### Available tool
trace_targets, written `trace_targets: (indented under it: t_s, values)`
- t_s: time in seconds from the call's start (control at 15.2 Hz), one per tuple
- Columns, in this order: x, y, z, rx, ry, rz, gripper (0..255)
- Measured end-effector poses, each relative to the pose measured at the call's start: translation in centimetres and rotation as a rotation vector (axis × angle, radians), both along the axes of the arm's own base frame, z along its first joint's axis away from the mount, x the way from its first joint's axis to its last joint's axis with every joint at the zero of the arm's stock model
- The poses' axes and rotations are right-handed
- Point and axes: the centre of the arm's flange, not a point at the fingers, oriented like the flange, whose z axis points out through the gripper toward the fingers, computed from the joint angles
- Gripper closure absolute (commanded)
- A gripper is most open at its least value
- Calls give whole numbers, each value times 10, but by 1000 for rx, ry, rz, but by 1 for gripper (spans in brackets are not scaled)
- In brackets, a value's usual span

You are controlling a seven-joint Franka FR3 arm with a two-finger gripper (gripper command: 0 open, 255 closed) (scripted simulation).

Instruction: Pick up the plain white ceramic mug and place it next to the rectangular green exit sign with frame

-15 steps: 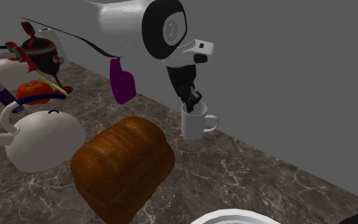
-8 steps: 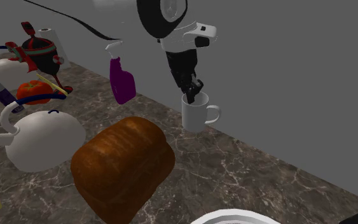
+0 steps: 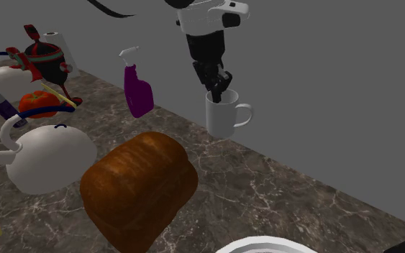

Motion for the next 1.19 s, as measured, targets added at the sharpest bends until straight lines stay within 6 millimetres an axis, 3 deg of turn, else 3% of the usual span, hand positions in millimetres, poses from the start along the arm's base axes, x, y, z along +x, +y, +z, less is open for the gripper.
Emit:
trace_targets:
  t_s: [1.19]
  values:
    - [-1, 0, 95, 0, 0, 0, 255]
